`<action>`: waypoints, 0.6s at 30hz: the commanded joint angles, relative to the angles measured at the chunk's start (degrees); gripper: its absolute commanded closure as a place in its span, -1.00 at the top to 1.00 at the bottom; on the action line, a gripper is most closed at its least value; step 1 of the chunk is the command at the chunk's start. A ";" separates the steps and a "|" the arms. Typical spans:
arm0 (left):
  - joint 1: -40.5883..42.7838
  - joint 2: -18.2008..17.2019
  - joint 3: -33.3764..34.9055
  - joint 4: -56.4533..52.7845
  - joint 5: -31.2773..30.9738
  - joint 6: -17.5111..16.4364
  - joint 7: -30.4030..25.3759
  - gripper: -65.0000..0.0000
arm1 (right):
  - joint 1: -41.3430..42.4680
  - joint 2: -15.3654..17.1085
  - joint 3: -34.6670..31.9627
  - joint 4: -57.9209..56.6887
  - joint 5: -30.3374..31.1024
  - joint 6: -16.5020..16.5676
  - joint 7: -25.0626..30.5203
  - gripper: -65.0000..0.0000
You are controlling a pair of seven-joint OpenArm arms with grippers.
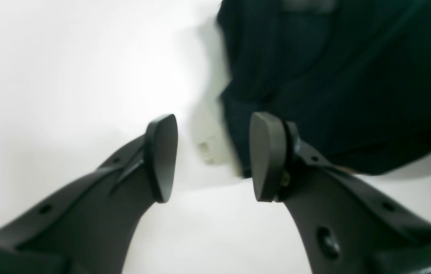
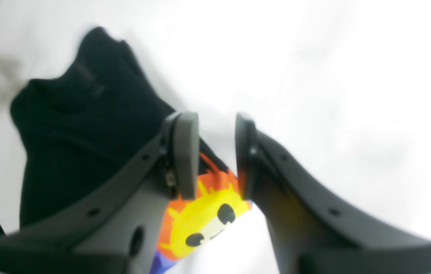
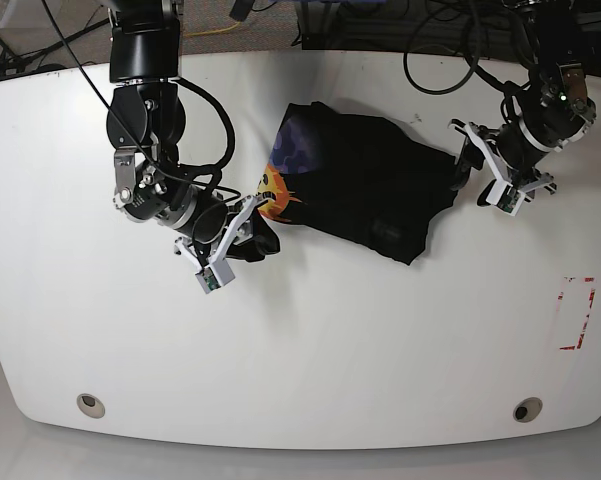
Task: Fold the T-shirt properly
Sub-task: 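Rotate the shirt bundle with both grippers so the sun print faces up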
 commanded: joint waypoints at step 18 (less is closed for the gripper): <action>1.90 1.75 12.58 -7.78 -0.28 -0.38 -1.04 -0.14 | 4.88 -1.70 -6.43 -13.89 -20.74 5.76 11.77 -0.53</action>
